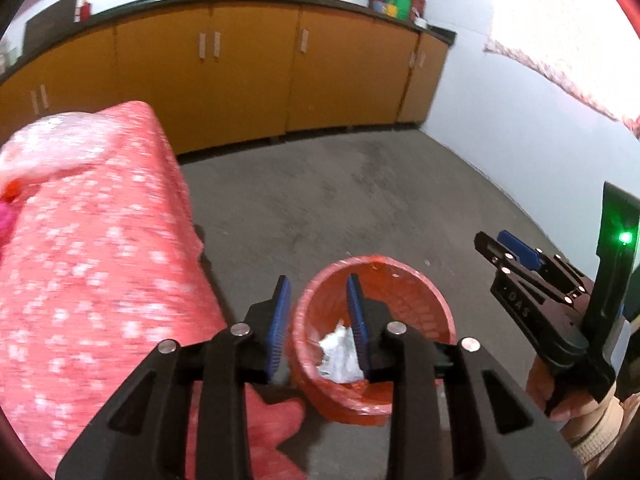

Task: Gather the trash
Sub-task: 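Carry both bags to the orange basket and release them inside, then return both tools to the table of bags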

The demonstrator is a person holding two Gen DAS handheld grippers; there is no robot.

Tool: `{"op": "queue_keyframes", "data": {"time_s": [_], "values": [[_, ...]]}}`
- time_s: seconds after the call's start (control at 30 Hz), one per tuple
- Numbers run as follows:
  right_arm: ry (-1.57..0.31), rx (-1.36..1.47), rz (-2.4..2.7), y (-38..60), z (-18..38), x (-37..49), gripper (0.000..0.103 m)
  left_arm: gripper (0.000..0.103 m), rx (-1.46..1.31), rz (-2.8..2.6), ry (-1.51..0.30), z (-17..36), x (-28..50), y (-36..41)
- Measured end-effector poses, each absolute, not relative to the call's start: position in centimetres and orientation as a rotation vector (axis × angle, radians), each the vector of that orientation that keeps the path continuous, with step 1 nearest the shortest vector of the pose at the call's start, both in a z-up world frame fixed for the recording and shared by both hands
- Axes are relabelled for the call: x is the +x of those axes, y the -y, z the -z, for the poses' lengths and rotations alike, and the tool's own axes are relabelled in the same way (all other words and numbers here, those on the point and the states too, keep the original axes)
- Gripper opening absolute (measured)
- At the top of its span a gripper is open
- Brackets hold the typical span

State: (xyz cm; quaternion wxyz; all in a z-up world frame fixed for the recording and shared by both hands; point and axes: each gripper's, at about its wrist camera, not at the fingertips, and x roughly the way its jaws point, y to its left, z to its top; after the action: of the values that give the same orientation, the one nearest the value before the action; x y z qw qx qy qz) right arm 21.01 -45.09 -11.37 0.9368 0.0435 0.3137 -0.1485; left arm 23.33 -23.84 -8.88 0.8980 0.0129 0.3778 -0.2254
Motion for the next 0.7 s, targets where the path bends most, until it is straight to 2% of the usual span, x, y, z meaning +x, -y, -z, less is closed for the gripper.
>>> {"op": "queue_keyframes", "data": {"time_s": [0.27,0.6,0.7], "values": [[-0.597,0.063,0.17,39.3,7.7,23.3,0.036,0.036,0.007,0.321,-0.687,5.8,22.1,14.4],[-0.56,-0.002,-0.093,25.7,3.7,27.5,0.037,0.042,-0.042,-0.033,-0.598,3.7,21.8,-2.4],[-0.554,-0.029,-0.145,21.4,3.2,29.2,0.046,0.047,-0.089,-0.122,-0.589,3.7,22.1,-6.6]]}}
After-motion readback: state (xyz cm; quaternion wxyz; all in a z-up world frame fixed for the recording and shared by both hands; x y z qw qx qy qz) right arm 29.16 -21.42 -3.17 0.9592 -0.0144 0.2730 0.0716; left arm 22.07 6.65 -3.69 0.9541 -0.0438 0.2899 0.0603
